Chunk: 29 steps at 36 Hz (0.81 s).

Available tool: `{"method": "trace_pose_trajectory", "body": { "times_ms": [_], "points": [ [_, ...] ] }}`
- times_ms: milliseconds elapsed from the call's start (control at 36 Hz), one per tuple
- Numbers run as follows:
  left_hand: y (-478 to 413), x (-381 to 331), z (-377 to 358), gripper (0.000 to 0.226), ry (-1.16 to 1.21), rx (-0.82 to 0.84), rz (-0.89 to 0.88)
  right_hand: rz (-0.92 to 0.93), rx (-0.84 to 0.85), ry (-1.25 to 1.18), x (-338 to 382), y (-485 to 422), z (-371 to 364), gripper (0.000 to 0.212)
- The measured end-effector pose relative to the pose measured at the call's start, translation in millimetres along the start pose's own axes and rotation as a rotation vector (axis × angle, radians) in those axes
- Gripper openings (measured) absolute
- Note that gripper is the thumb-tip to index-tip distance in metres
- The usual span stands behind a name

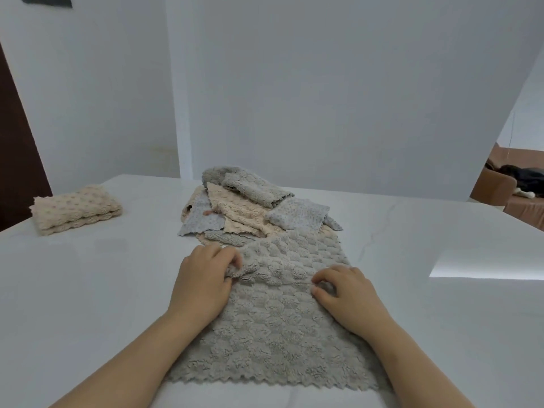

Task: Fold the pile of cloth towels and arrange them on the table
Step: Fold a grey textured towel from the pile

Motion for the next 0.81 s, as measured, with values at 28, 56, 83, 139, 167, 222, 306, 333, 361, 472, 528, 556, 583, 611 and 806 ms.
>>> {"method": "trace_pose_trajectory", "body": {
  "times_ms": [28, 56, 83, 139, 167, 222, 306, 333, 361, 472, 528, 556, 583, 611, 806],
  "points": [
    [0.1, -10.5, 1.4, 0.058, -0.053, -0.036, -0.104, -0.001, -0.004, -0.005, -0.1, 0.1, 0.3, 0.026],
    [0.7, -22.2, 2.0, 0.069, -0.085, -0.056, -0.201, -0.001, -0.007, -0.011, -0.4, 0.2, 0.5, 0.026],
    [2.6, -34.2, 0.8, 0.076, -0.096, -0.057, -0.295, 0.000, -0.007, -0.017, -0.9, 0.1, 0.5, 0.026],
    [10.0, -55.8, -6.2, 0.072, -0.058, 0.036, -0.471, 0.001, -0.004, -0.025, -2.1, -0.1, 0.2, 0.025],
    [16.0, -64.0, -10.6, 0.062, -0.015, 0.124, -0.523, 0.000, -0.003, -0.027, -2.5, -0.1, 0.3, 0.025],
    [22.6, -67.4, -19.0, 0.041, 0.178, 0.369, -0.400, -0.004, -0.003, -0.035, -3.7, -0.2, 0.9, 0.025],
    [24.1, -60.6, -19.5, 0.025, 0.493, 0.447, -0.106, -0.014, -0.004, -0.056, -4.4, 0.1, 1.2, 0.024],
    [18.6, -56.6, -14.3, 0.016, 0.547, 0.354, -0.062, -0.018, -0.005, -0.061, -4.5, 0.1, 1.1, 0.023],
    [13.6, -49.5, -9.6, 0.017, 0.577, 0.244, -0.014, -0.022, -0.009, -0.067, -4.7, 0.0, 1.1, 0.022],
    [8.8, -25.2, -13.5, 0.025, 0.312, 0.151, 0.177, -0.036, -0.019, -0.074, -5.1, 0.4, 1.1, 0.022],
    [17.4, -19.1, -32.9, 0.050, 0.069, 0.352, 0.210, -0.036, -0.020, -0.071, -4.8, 0.7, 0.8, 0.022],
    [19.5, -17.4, -37.1, 0.057, -0.019, 0.412, 0.217, -0.035, -0.021, -0.069, -4.4, 0.9, 0.9, 0.023],
    [19.6, -15.8, -39.2, 0.060, -0.069, 0.434, 0.225, -0.036, -0.021, -0.068, -4.3, 1.0, 0.9, 0.023],
    [18.7, -16.3, -40.0, 0.060, -0.085, 0.436, 0.218, -0.037, -0.021, -0.068, -4.3, 1.0, 1.0, 0.023],
    [11.1, -32.5, -23.8, 0.036, 0.309, 0.284, 0.177, -0.044, -0.028, -0.066, -3.8, 0.8, 1.2, 0.022]
  ]
}}
Point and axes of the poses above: each hand's wrist, its own y-axis away from the middle knuckle, its own z-axis out of the back of the hand, x = y × z, the point moved 9 cm from there along -y, towards the middle knuckle, and after that the axes turned 7 degrees about -x, right-handed, at the moved point
